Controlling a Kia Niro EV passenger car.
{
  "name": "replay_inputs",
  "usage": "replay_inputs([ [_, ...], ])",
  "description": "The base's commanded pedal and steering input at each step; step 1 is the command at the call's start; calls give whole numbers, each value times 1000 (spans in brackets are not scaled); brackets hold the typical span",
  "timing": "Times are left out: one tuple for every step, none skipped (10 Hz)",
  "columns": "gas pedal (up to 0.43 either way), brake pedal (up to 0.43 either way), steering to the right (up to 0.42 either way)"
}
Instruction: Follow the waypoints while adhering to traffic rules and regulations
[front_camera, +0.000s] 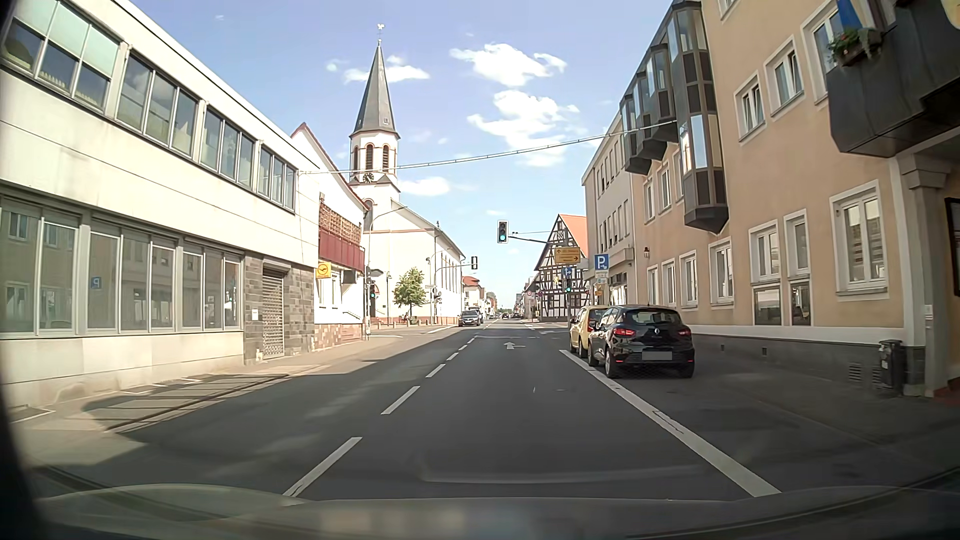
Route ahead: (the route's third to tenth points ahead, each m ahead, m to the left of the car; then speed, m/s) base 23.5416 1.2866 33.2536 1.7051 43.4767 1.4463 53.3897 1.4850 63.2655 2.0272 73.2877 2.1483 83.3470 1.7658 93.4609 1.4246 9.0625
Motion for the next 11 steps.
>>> replay_inputs([
  [138,30,-2],
  [138,30,-2],
  [138,30,-2],
  [138,30,-1],
  [138,30,-2],
  [138,30,-1],
  [138,30,-1],
  [138,30,-1],
  [138,30,-1],
  [138,30,-1],
  [138,30,0],
])
